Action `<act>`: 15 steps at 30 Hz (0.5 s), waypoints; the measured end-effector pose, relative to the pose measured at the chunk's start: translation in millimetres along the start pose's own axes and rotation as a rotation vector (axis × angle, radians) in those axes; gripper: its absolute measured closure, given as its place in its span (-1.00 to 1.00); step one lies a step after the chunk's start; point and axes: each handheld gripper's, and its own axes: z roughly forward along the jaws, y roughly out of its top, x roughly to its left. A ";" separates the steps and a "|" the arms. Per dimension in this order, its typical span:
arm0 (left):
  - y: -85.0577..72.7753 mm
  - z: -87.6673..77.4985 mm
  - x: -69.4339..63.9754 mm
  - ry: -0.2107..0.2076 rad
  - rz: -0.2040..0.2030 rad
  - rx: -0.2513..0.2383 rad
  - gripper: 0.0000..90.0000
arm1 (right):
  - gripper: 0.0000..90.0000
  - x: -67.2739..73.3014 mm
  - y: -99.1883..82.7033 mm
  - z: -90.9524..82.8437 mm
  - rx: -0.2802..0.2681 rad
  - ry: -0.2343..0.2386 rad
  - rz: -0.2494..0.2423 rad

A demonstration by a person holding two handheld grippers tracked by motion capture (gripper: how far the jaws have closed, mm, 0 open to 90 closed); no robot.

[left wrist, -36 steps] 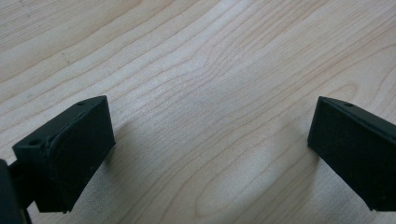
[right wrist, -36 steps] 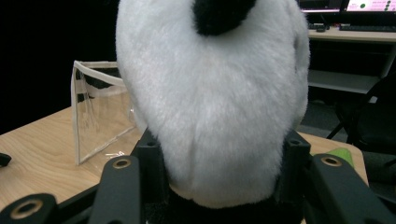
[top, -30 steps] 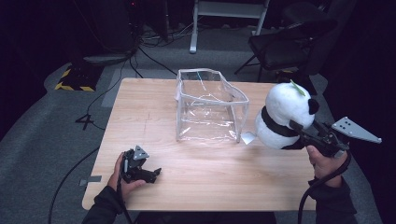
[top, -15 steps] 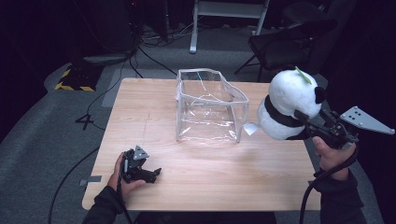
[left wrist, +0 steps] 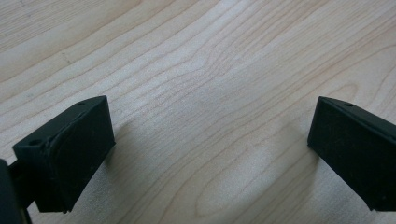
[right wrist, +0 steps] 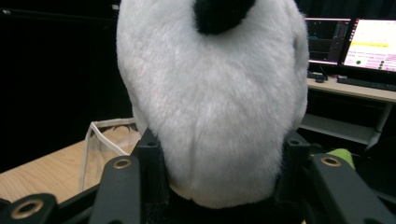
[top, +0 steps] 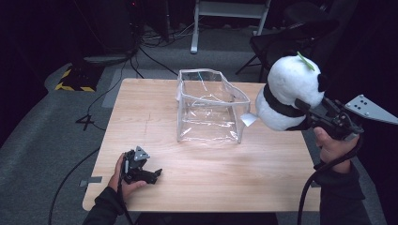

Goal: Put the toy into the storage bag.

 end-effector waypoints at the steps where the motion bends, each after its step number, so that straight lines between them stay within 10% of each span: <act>1: 0.0 0.0 0.0 0.000 0.000 0.000 -0.99 | 0.11 0.5 1.3 1.4 -0.003 0.006 0.001; 15: 0.0 0.0 0.0 0.000 0.000 0.000 -0.99 | 0.11 11.7 22.3 29.1 -0.022 0.031 -0.029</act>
